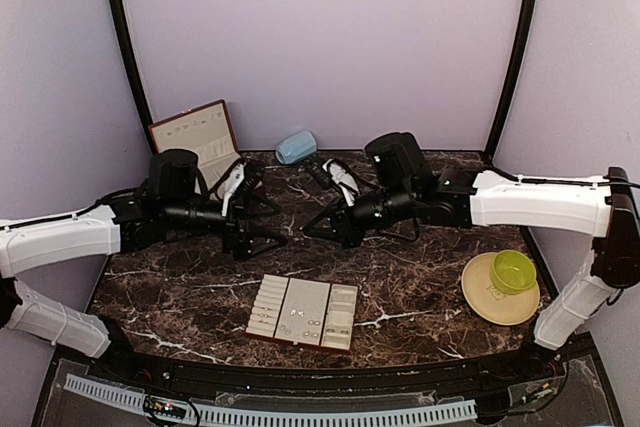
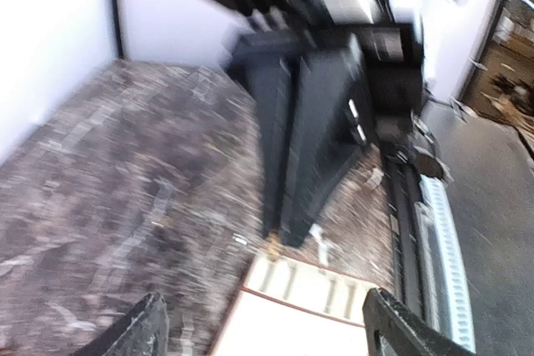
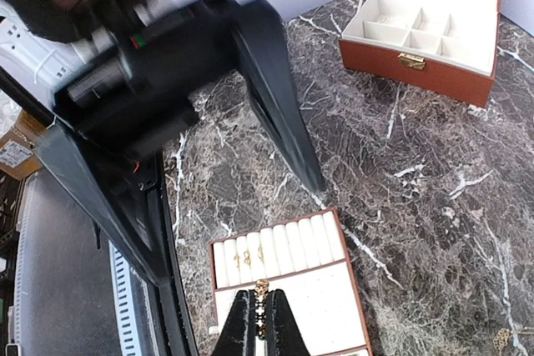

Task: Organize the mixed jewelry
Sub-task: Pass from the left arm to the right, then insert the ring into the ring tray.

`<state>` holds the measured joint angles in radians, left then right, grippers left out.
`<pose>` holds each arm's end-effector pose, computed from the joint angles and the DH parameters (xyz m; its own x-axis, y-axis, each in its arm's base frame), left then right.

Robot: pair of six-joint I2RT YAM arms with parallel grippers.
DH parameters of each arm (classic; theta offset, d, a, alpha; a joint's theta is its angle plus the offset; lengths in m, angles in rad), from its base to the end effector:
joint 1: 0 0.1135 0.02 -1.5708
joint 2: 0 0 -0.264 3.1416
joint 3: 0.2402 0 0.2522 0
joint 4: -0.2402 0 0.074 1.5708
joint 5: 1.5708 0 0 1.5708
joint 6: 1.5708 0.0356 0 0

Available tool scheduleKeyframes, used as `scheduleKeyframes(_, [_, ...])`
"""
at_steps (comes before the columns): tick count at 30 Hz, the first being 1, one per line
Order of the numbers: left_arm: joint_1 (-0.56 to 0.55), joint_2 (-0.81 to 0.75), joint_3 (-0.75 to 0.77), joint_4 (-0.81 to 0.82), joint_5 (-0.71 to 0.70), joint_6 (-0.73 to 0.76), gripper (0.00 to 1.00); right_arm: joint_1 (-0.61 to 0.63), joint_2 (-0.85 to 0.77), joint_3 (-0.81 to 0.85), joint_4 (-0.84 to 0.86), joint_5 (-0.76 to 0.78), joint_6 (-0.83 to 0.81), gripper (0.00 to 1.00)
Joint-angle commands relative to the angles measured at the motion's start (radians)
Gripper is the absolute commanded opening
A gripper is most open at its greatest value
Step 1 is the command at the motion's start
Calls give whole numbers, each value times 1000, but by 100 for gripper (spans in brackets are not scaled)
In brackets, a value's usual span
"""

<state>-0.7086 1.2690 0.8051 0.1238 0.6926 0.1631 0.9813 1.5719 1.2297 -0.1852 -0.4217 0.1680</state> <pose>0.2001 -0.2015 0.2758 -0.0944 0.2455 -0.9648 0.9863 0.1548 -0.0571 0.1898 0.3100 0.2982 -0.4356 -0.3768 -0.8175 -0.8948 0.2802 0.3476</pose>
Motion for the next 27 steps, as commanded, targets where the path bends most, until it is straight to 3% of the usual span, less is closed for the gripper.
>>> scheduleKeyframes(1, [80,-143,-2,39,-284,-96,85,22,-16,-44,149,61,30,0])
scheduleKeyframes(6, [231,-213,11,18,-404,-203,98,79,41,-64,229,114,30,0])
scheduleKeyframes(12, [410,-246,-13,39,-420,-331,99,146,153,-34,265,146,34,0])
scheduleKeyframes(16, [481,-260,-35,24,-501,-391,99,169,225,-14,282,165,36,0])
scheduleKeyframes(21, [498,-279,-26,-29,-633,-380,99,181,306,11,297,180,36,0])
scheduleKeyframes(27, [498,-326,-36,-42,-680,-336,99,190,385,50,285,198,14,0])
